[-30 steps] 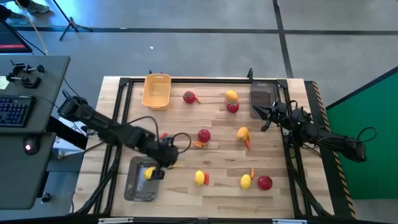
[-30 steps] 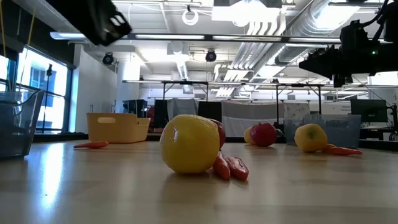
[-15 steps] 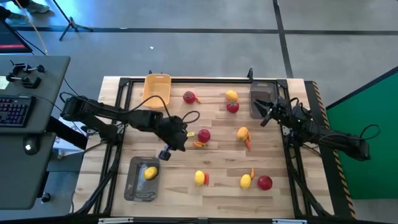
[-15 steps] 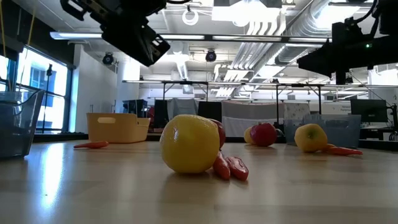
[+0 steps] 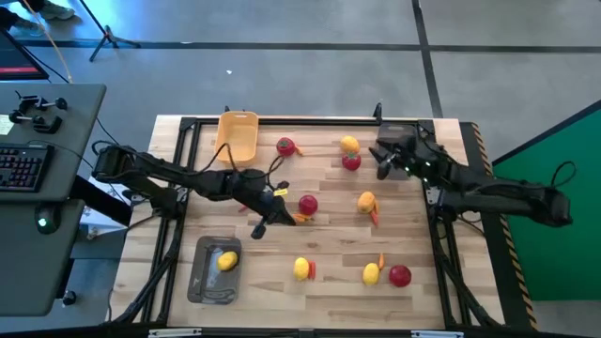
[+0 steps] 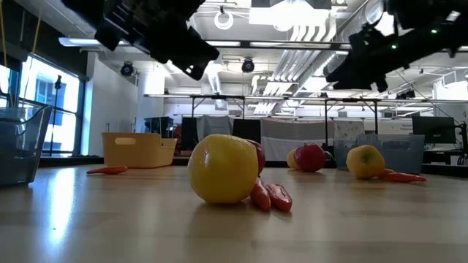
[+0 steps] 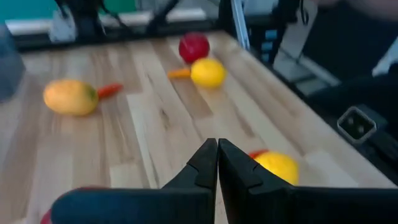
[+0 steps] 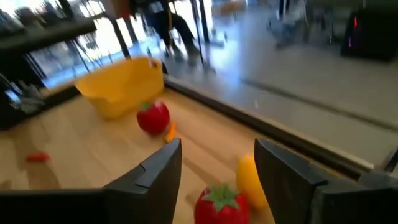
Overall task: Sort produce into baskets
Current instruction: Put the lemon into the bottom gray bin
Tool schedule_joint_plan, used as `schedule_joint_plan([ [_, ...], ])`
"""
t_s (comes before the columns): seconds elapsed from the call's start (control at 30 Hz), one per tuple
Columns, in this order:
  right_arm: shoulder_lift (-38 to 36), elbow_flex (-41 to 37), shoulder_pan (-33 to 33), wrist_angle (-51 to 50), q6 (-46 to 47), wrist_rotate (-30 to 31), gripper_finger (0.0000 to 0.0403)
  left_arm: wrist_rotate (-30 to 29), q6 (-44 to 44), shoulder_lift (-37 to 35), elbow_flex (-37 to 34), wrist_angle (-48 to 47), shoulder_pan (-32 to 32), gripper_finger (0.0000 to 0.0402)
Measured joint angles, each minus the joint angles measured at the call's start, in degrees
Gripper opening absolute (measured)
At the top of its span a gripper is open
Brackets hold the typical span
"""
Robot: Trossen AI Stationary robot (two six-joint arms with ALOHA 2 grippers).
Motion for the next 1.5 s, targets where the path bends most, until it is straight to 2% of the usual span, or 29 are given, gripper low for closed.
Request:
schedule_joint_plan([
  [0.13, 9.9, 7.8, -2.1, -7.3, 2.4, -2.4, 0.0213, -2.1, -2.6, -0.3, -3.4, 7.5, 0.0, 0.0000],
  [0.37, 28.3, 20.9, -7.1, -20.5, 1.9, -9.3, 0.0267, -5.9, -2.1, -0.6, -4.9, 7.5, 1.2, 0.0000],
  [0.53, 39.6, 30.6, -10.2, -25.6, -3.9, -10.8, 0.0303, -6.2, -6.8, -0.6, -4.8, 11.3, 2.6, 0.0000],
  [0.7, 48.5, 39.5, -12.9, -33.4, -11.0, -10.8, 0.0313, -6.1, -6.9, -0.6, -4.8, 11.4, 2.1, 0.0000],
  [0.87, 54.0, 42.9, -15.8, -39.3, -13.3, -11.0, 0.0314, -6.5, -7.5, -0.8, -4.8, 10.9, 2.4, 0.0000],
  [1.13, 57.3, 42.8, -20.2, -38.8, -15.3, -14.6, 0.0314, -6.1, -7.0, -0.8, -4.8, 10.4, 5.4, 0.0000],
  [1.2, 57.9, 42.8, -21.0, -38.1, -15.3, -17.2, 0.0314, -5.9, -7.9, -0.9, -4.8, 10.4, 6.5, 0.0000],
  [1.5, 62.0, 42.7, -21.7, -34.2, -16.9, -20.7, 0.0314, -6.3, -10.5, -0.8, -4.8, 10.7, 8.6, 0.0000],
])
